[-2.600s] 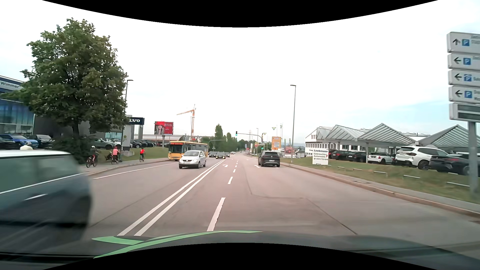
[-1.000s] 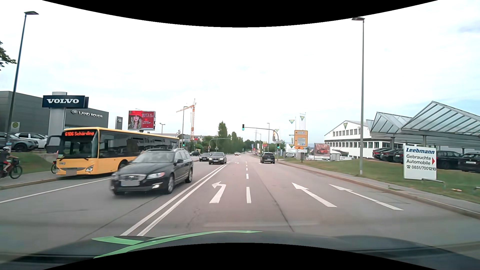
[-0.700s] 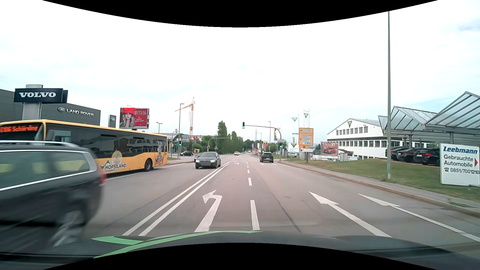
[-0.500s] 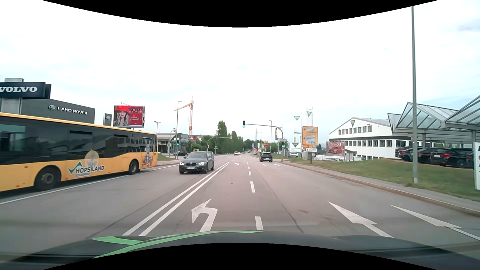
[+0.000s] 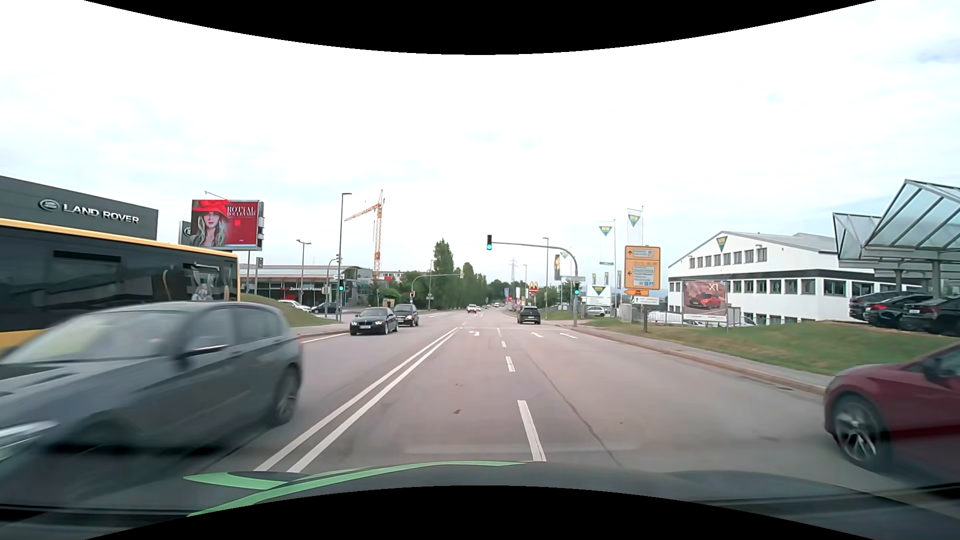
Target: Follow the waypoints while adhering to traffic rules and regulations
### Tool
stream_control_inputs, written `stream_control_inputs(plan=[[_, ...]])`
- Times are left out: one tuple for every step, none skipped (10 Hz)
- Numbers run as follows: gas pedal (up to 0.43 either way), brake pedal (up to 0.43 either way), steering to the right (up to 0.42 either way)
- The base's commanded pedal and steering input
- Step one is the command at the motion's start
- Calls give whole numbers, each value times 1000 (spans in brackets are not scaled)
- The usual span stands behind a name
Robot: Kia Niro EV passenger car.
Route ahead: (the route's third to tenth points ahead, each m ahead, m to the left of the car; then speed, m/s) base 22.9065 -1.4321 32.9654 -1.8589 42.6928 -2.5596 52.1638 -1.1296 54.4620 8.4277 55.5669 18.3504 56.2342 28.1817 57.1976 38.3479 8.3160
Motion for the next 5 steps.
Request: stream_control_inputs(plan=[[0,134,0],[0,128,0],[0,128,0],[0,116,0],[0,110,0]])
